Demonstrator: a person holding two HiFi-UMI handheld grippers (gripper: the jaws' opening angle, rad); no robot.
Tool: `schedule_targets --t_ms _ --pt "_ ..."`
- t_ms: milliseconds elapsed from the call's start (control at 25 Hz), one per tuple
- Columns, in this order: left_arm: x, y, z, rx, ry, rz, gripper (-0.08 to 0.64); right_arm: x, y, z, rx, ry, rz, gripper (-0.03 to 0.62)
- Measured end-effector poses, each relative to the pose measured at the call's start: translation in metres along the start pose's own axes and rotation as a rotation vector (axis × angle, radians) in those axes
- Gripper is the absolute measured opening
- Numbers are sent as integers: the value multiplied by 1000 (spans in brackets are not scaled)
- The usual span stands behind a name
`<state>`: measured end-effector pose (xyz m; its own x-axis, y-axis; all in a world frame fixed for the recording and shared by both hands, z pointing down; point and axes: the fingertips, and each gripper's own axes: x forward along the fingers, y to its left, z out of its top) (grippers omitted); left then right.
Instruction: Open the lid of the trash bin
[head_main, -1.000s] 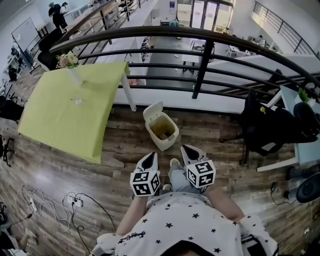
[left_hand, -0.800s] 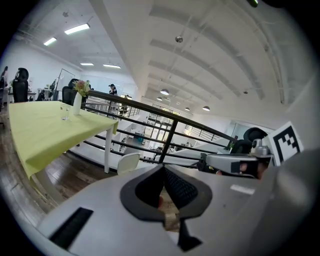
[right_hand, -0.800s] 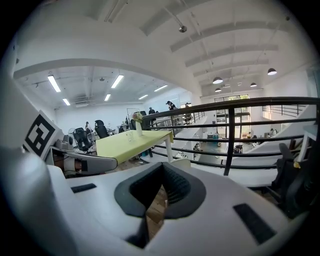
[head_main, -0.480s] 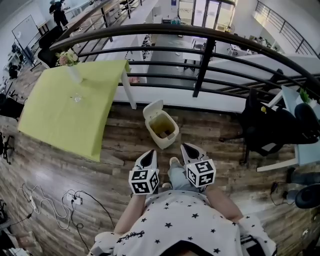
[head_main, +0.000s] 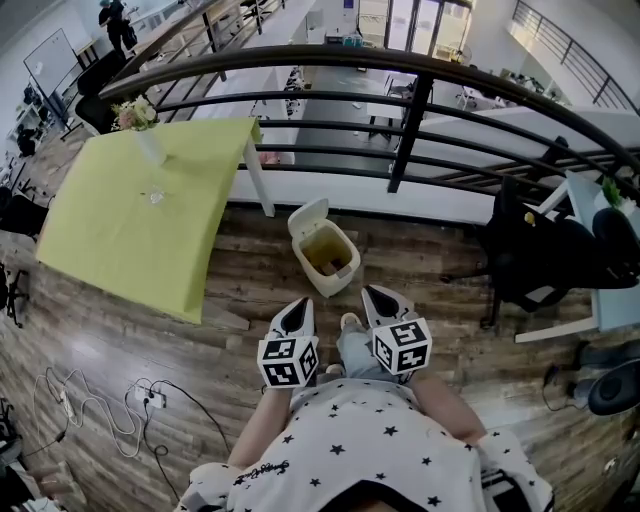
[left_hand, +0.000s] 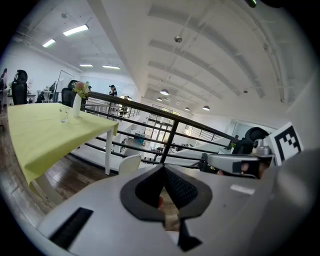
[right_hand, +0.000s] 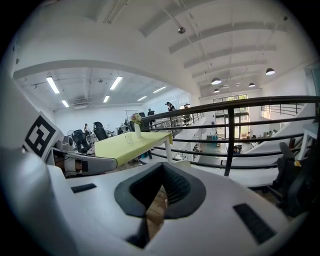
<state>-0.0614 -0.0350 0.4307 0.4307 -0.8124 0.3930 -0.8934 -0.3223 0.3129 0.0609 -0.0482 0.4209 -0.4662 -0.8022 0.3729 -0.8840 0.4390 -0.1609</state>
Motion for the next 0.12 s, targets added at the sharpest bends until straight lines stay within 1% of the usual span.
schedule_targets --t_ms 120 --pt "2 2 2 -2 -1 3 12 2 -2 2 4 -5 0 -6"
